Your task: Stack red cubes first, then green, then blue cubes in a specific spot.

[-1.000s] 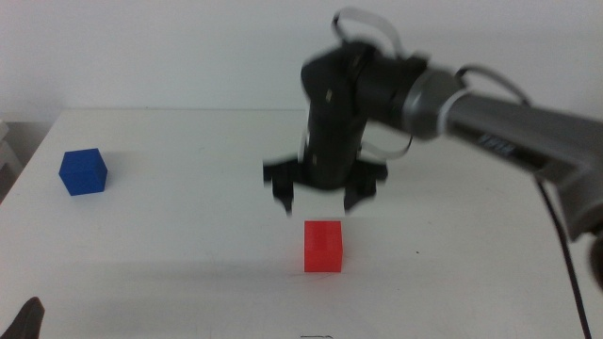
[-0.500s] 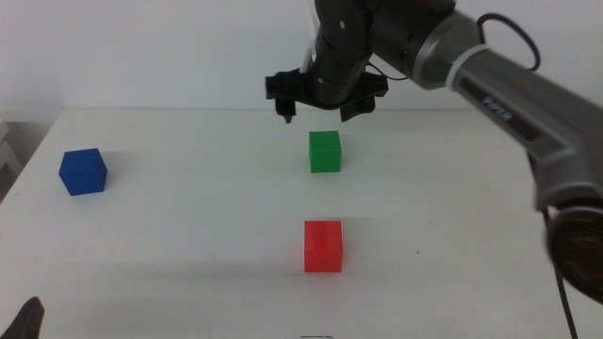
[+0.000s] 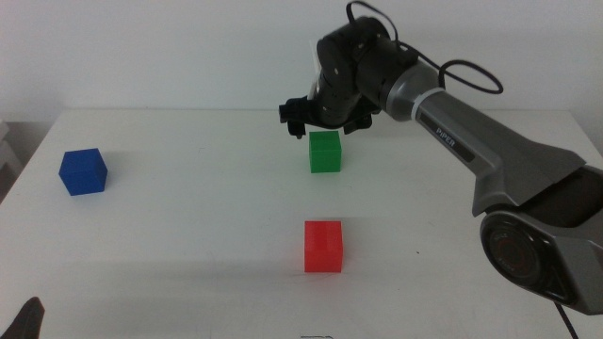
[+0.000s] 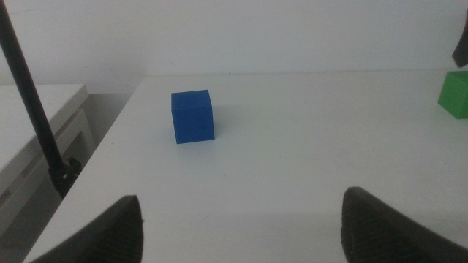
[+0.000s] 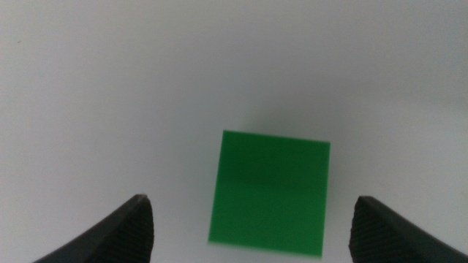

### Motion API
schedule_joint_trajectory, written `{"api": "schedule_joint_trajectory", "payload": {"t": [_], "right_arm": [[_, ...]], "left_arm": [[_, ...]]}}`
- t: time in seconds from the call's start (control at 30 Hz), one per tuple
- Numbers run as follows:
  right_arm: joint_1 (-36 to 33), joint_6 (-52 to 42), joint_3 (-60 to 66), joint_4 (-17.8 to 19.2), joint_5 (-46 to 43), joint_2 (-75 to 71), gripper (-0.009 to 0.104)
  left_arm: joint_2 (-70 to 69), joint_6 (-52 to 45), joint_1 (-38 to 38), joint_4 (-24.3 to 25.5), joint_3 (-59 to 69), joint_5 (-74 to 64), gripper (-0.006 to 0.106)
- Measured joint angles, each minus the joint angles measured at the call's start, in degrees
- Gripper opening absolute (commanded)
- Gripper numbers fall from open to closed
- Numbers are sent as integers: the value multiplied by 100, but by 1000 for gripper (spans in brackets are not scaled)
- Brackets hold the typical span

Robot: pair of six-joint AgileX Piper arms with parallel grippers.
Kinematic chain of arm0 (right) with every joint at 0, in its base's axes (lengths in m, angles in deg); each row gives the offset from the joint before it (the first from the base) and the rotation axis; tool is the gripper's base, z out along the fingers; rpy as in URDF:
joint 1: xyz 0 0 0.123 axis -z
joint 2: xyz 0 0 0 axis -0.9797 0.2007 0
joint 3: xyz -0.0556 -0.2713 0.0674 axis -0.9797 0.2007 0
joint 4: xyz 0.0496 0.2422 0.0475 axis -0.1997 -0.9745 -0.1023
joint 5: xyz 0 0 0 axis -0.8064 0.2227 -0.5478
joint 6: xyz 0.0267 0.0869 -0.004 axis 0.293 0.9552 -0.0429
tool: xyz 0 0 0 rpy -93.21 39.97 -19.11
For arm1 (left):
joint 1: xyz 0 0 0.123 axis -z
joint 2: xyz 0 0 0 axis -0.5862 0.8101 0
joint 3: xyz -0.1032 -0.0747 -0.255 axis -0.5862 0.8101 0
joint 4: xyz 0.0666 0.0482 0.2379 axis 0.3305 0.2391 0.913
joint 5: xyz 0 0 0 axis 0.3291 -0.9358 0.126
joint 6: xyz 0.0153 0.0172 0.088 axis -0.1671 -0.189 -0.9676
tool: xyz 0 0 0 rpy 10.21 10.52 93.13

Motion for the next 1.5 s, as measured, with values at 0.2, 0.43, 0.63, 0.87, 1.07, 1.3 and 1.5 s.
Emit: {"api": "schedule_joint_trajectory", "payload": {"t": [0.2, 0.43, 0.63, 0.87, 1.07, 1.3, 1.5], "right_arm": [[29, 0, -12, 197, -332, 218, 94], [54, 0, -30, 317, -520, 369, 94], [58, 41, -30, 427, -560, 422, 84], [58, 45, -30, 427, -555, 492, 65], [58, 45, -30, 379, -555, 510, 59], [58, 45, -30, 357, -505, 566, 41], [58, 127, -30, 439, -431, 570, 18]], "left_arm": [[0, 0, 0, 0, 0, 0, 92], [0, 0, 0, 0, 0, 0, 92], [0, 0, 0, 0, 0, 0, 92], [0, 0, 0, 0, 0, 0, 92], [0, 0, 0, 0, 0, 0, 92], [0, 0, 0, 0, 0, 0, 92], [0, 0, 0, 0, 0, 0, 92]]}}
